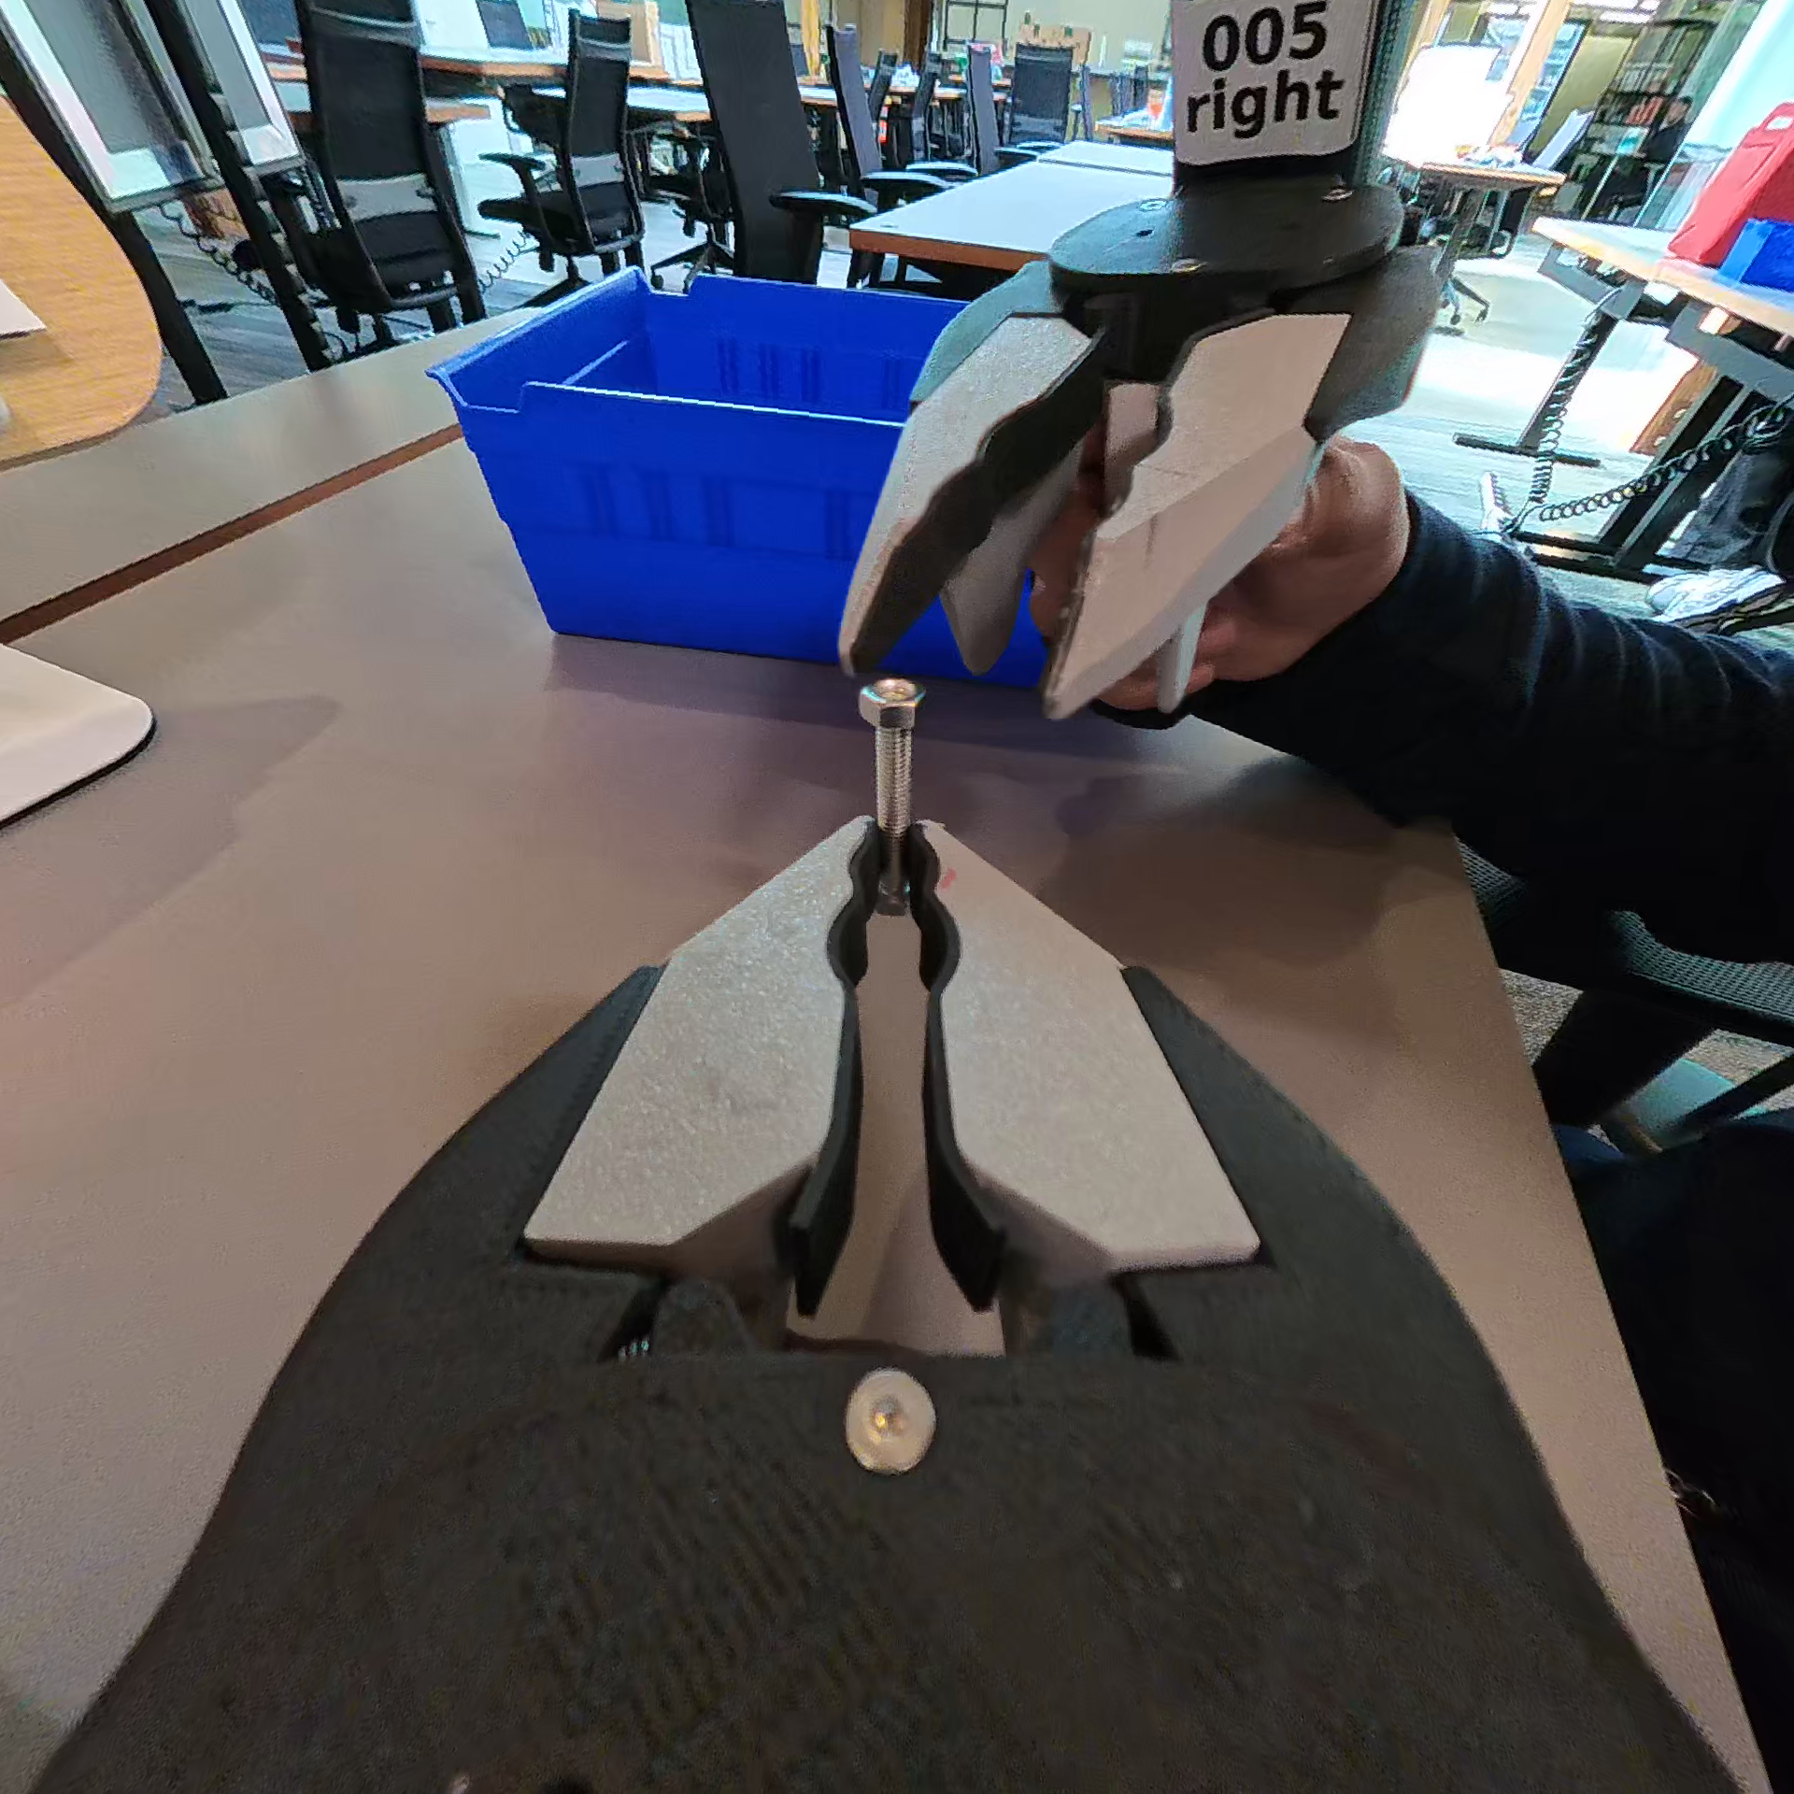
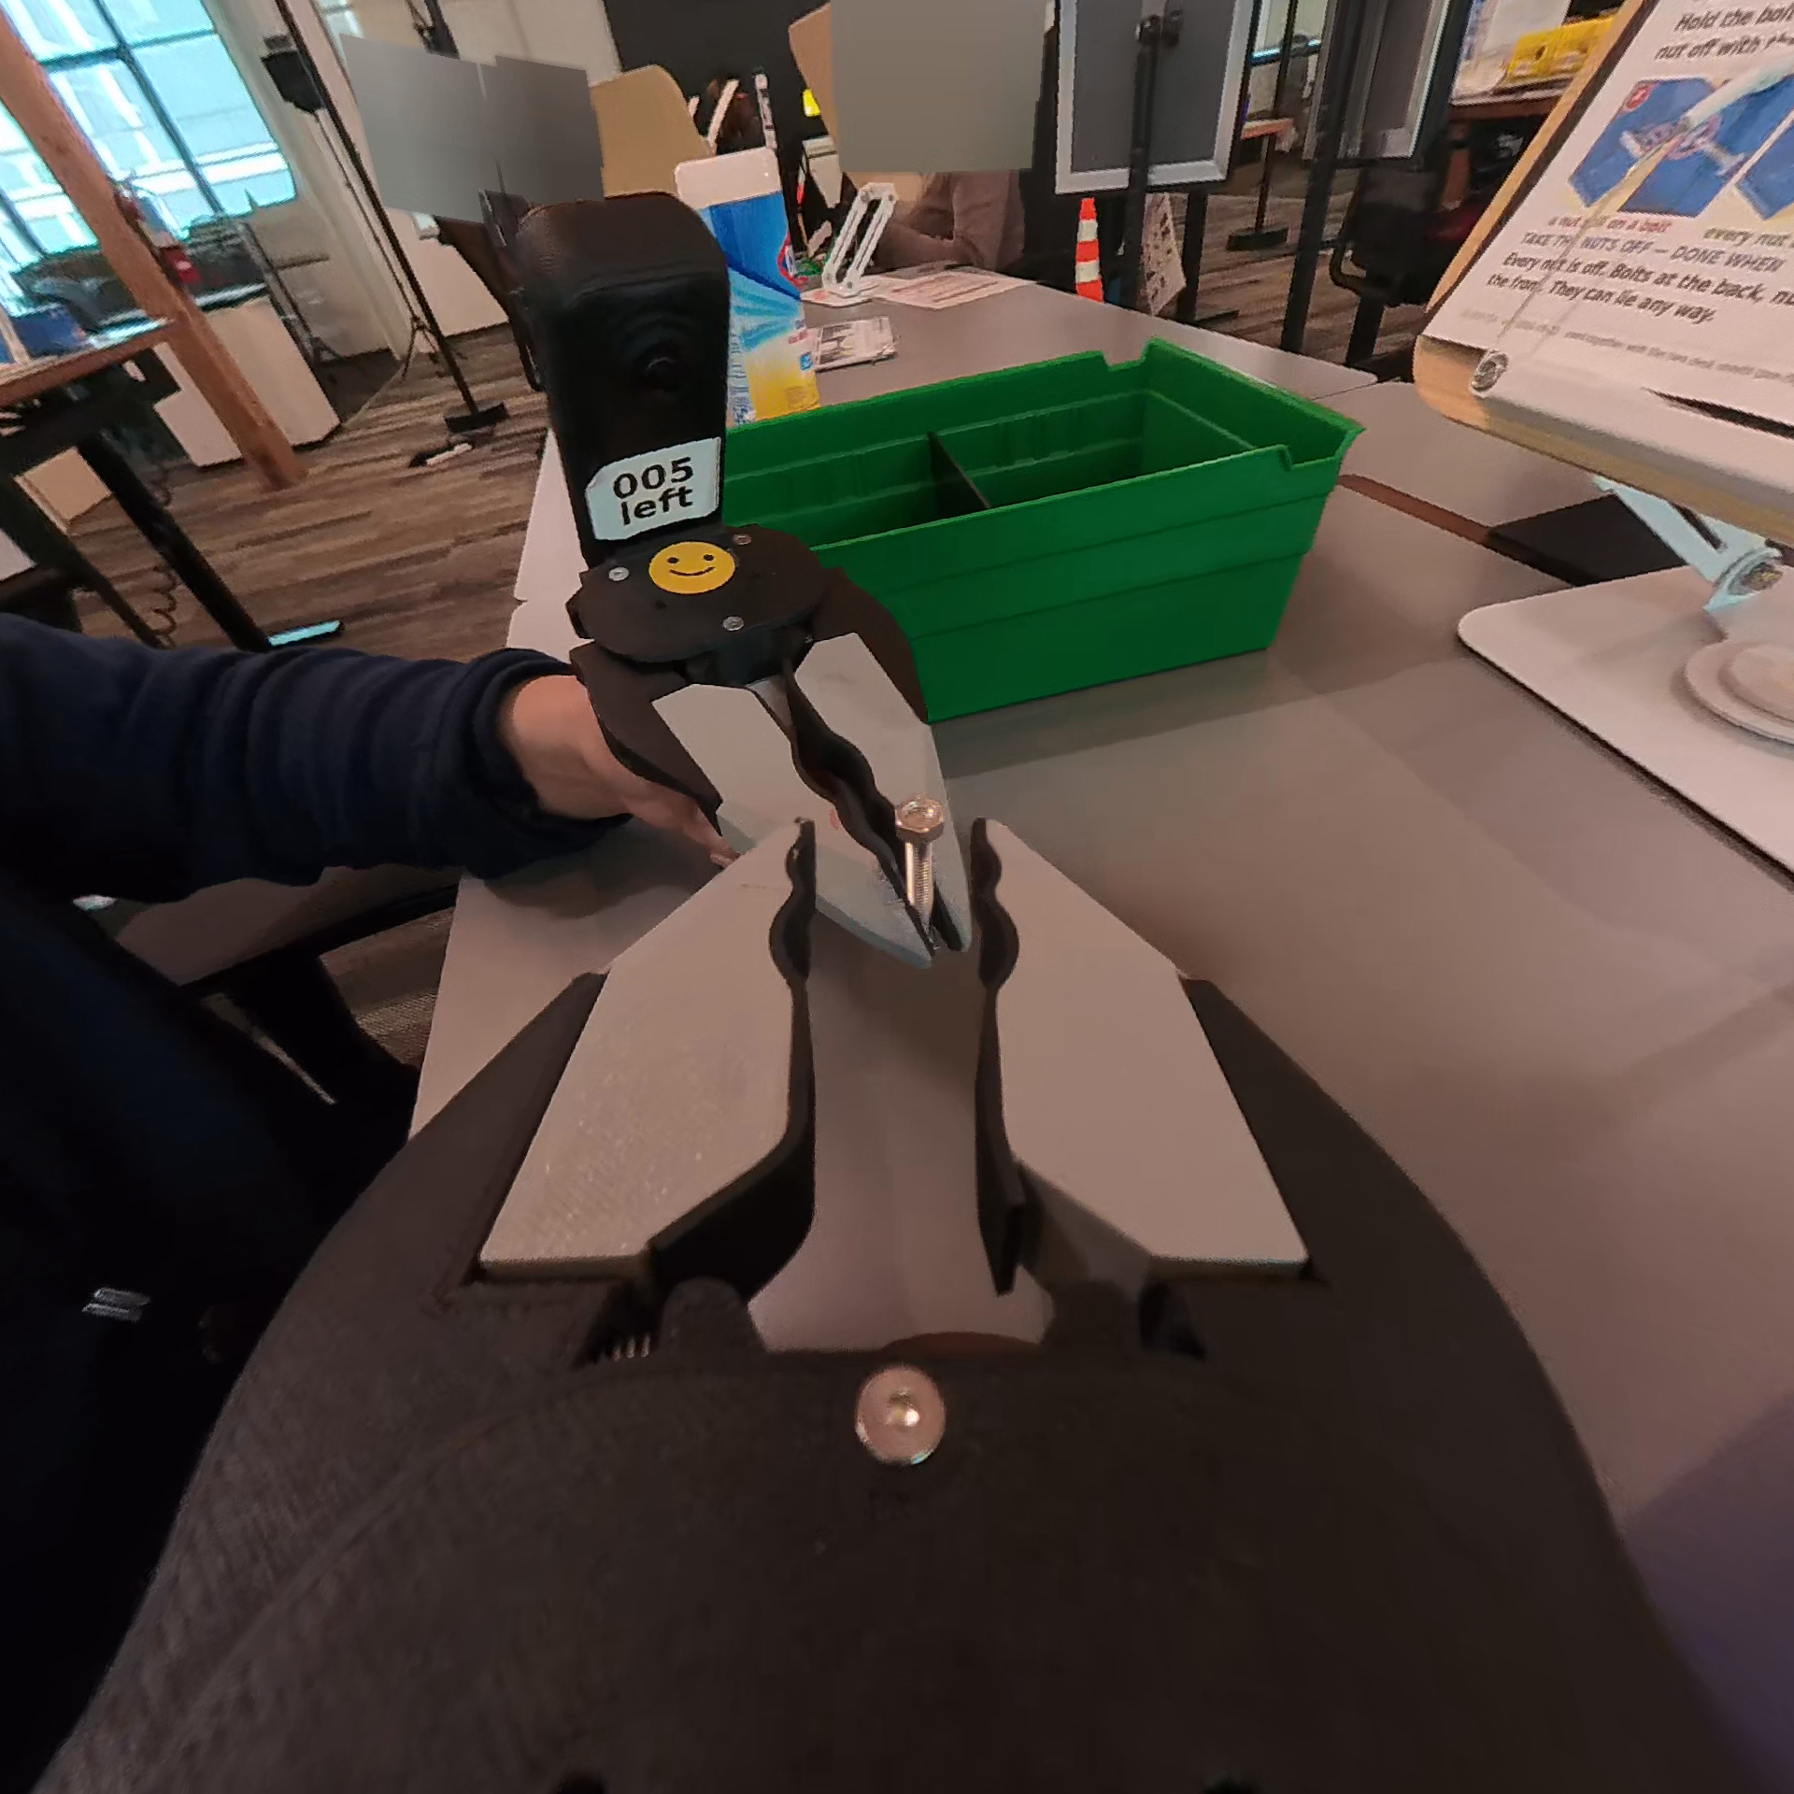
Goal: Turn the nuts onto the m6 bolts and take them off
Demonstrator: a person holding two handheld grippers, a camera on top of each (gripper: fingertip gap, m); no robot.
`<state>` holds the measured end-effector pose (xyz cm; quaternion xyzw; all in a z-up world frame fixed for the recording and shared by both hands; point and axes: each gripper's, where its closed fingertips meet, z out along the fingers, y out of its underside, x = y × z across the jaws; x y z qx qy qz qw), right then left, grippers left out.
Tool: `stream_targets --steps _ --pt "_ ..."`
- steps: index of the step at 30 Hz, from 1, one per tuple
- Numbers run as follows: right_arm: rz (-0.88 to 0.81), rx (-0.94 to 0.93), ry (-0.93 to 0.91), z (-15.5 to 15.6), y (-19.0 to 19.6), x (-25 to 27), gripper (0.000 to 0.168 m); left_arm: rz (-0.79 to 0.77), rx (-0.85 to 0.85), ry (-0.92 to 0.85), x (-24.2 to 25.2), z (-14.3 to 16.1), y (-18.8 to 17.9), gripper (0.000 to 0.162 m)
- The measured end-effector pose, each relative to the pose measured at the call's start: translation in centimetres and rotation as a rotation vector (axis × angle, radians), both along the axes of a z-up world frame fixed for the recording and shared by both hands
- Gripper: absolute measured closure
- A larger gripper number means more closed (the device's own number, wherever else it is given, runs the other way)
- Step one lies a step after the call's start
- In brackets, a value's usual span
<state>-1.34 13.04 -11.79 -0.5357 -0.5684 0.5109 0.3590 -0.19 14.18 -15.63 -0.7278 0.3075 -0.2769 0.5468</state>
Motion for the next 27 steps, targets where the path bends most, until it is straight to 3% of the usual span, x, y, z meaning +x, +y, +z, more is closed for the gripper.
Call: stream_targets --steps 5,14,18,27 --pt "0.079 0.03 -0.009 -0.2 -1.6 0.1 0.148 0.024 -0.005 -0.009 -0.5 0.1 0.3 0.159" --pt "0.009 0.0 0.0 0.0 -0.2 -0.1 0.138 0.007 -0.004 0.003 -0.1 -0.1 0.1 0.158" --pt "0.092 0.01 -0.004 0.0 -1.7 0.1 0.149 0.028 -0.008 -0.009 -0.6 0.0 0.4 0.159" --pt "0.03 -0.025 0.003 0.1 -0.5 -0.1 0.137 0.003 -0.002 0.003 0.0 -0.1 0.1 0.158"
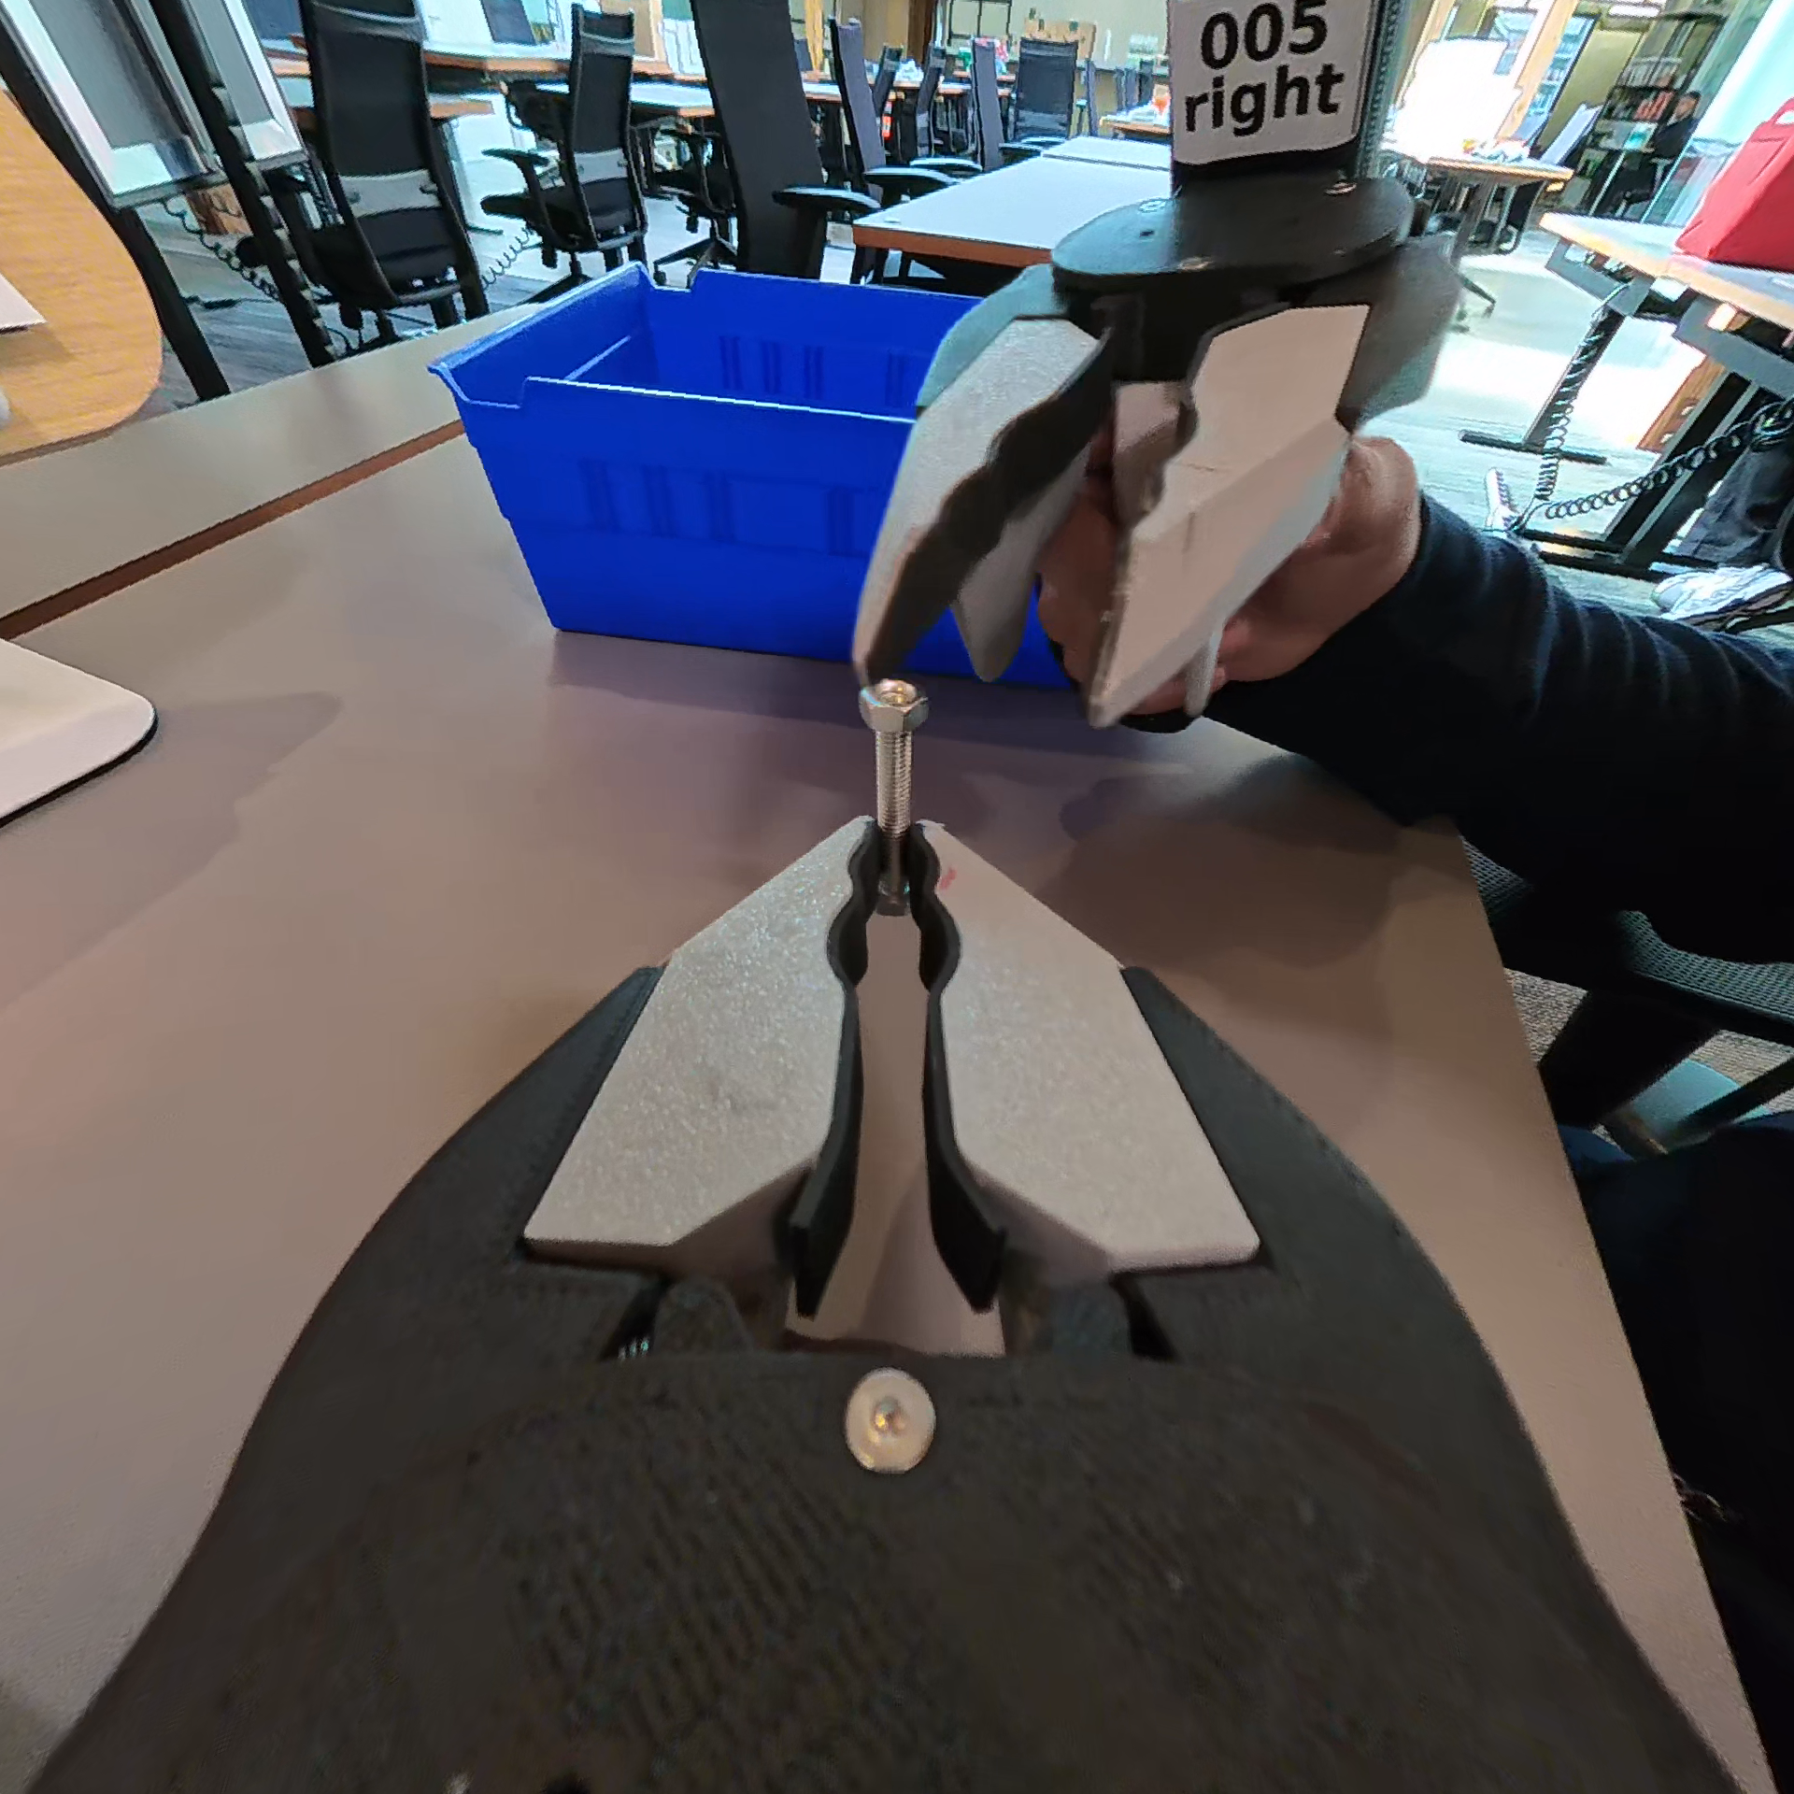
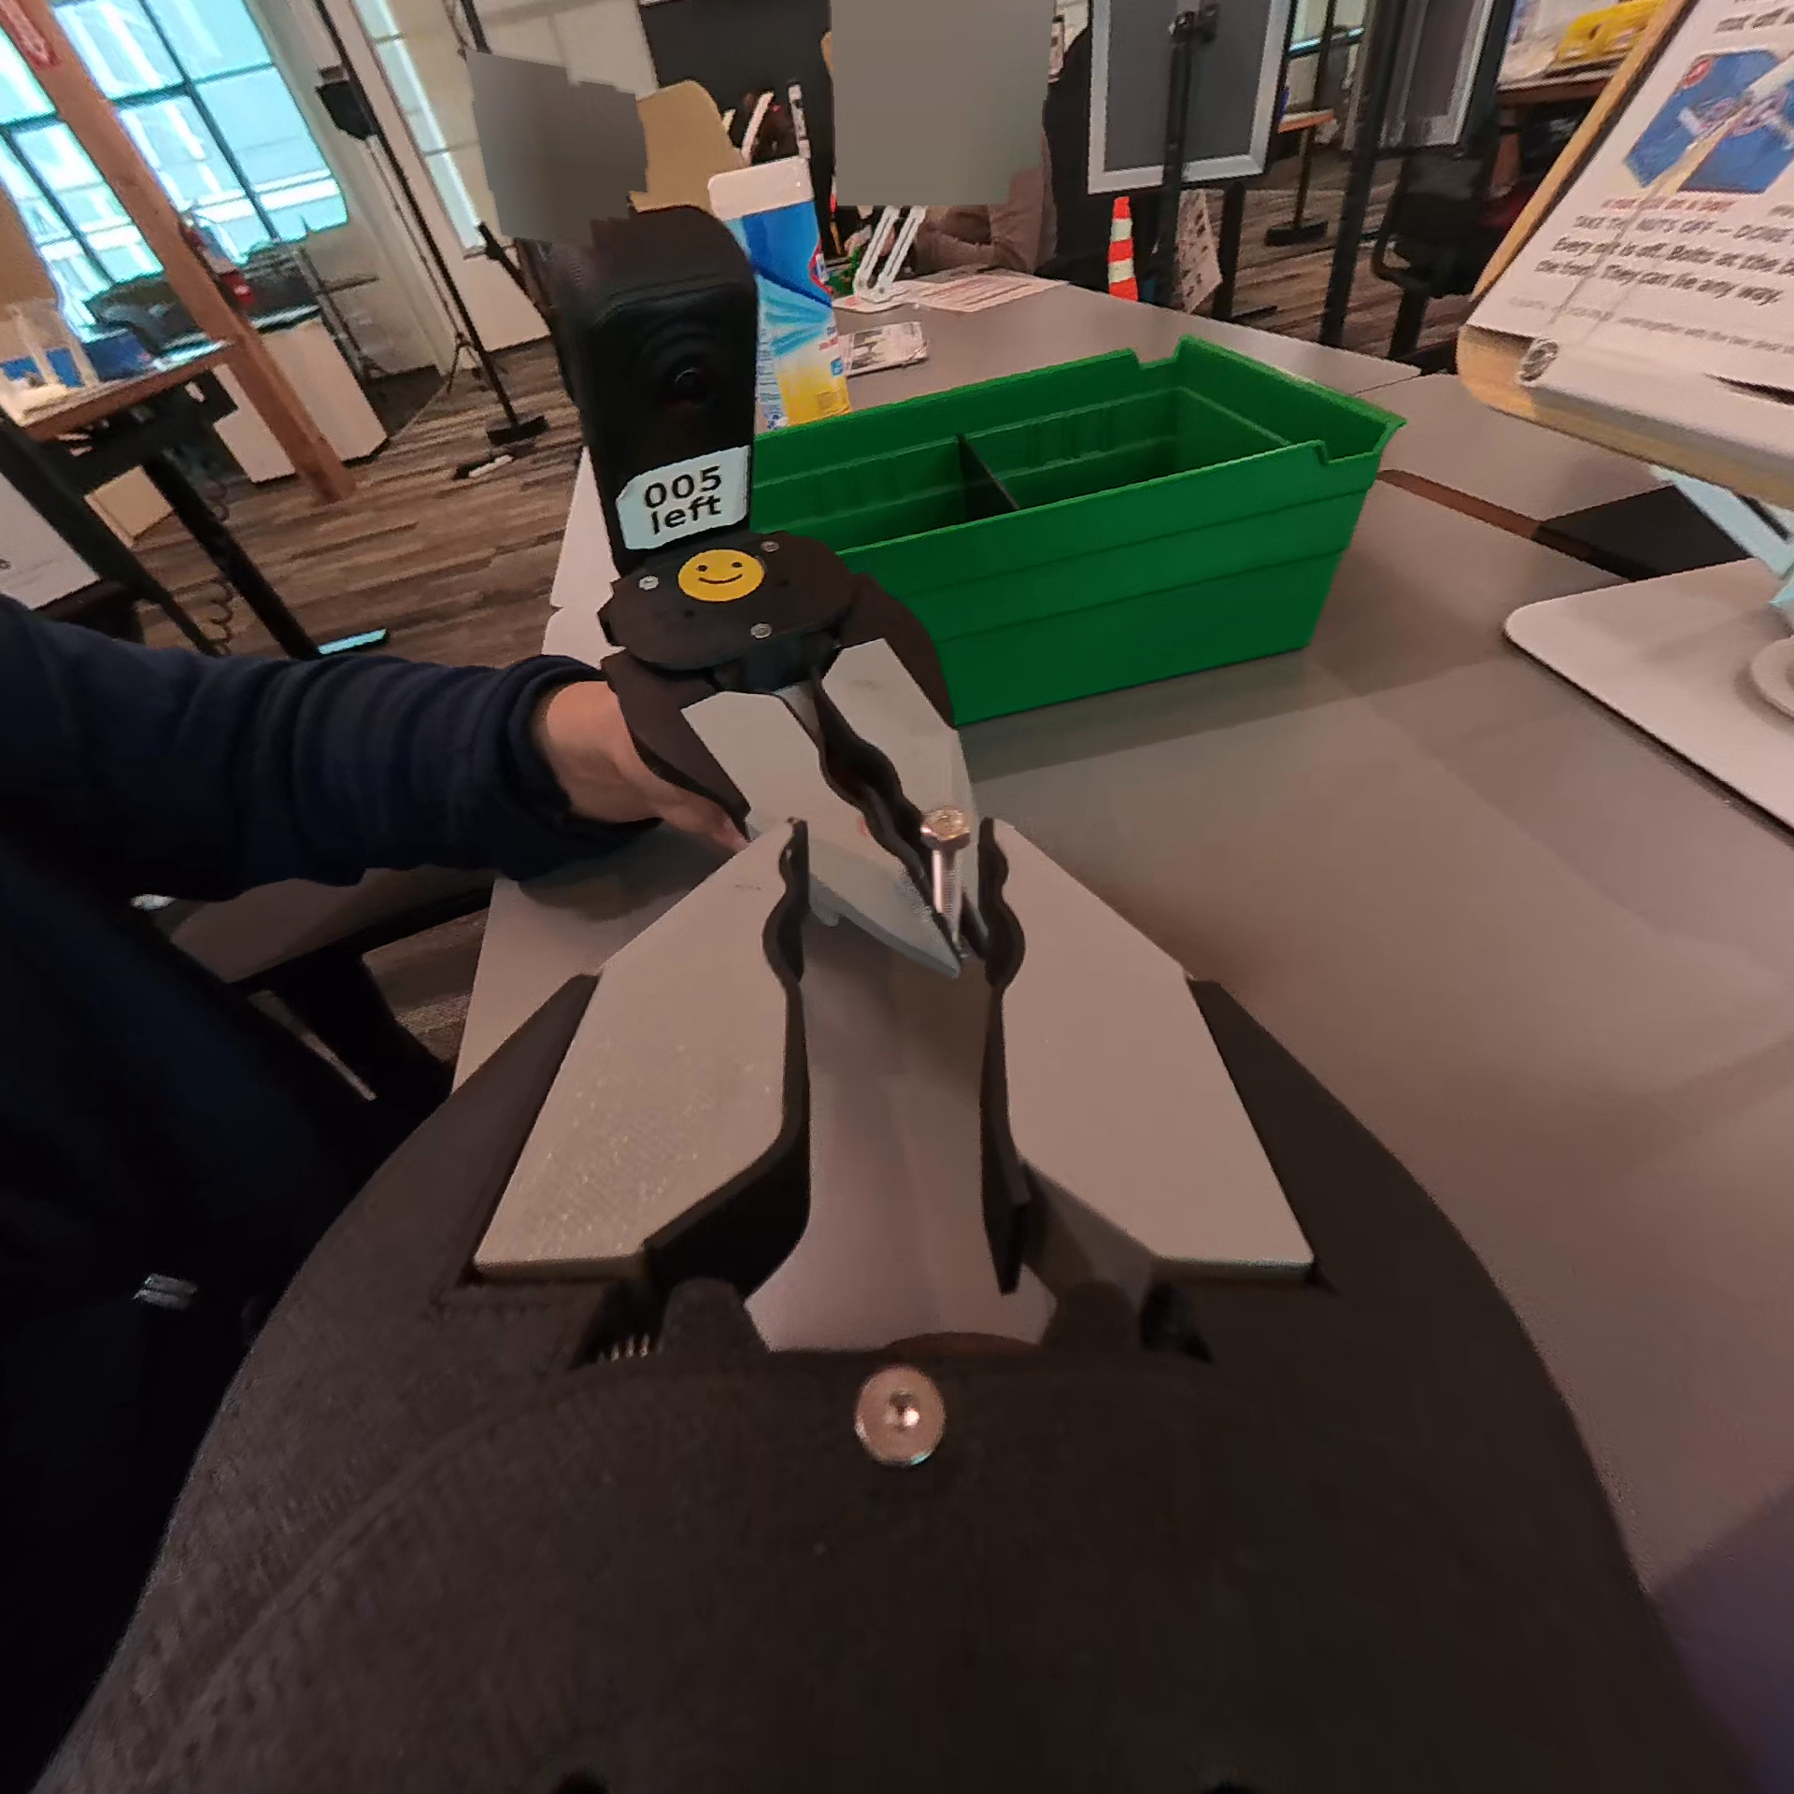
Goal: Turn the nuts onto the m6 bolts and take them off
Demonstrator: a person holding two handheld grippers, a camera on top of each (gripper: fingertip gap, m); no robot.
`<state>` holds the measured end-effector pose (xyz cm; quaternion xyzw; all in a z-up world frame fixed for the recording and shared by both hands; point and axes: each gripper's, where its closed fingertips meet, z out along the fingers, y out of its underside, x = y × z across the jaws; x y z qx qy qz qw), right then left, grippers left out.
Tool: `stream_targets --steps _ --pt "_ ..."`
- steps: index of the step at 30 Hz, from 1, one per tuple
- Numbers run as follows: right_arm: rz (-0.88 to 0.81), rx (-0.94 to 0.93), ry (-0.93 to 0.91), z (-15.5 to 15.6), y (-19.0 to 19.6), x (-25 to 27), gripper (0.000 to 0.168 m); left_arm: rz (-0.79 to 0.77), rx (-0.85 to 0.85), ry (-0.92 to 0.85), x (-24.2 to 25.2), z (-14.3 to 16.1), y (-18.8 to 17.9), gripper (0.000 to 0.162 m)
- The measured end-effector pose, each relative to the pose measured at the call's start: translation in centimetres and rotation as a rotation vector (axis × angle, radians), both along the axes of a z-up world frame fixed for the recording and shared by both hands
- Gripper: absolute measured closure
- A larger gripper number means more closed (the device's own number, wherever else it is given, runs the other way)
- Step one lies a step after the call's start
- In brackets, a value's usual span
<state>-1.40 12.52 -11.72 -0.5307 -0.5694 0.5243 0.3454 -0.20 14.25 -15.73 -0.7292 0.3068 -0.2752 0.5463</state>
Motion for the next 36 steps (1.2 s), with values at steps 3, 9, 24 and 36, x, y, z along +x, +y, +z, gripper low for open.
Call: stream_targets --steps 3,9,24,36 --pt "0.056 0.02 -0.004 0.0 -1.1 0.2 0.147 0.025 -0.005 -0.004 -0.5 0.0 0.3 0.159" --pt "-0.028 0.014 0.0 0.0 0.4 -0.1 0.135 0.013 -0.001 -0.009 -0.3 0.2 0.1 0.159" --pt "-0.016 0.007 -0.013 -0.2 0.1 -0.2 0.132 0.005 0.003 0.008 0.0 0.0 0.0 0.158" --pt "-0.014 0.015 -0.017 -0.4 0.0 -0.3 0.129 0.029 -0.006 0.007 -0.3 -0.1 0.3 0.158"
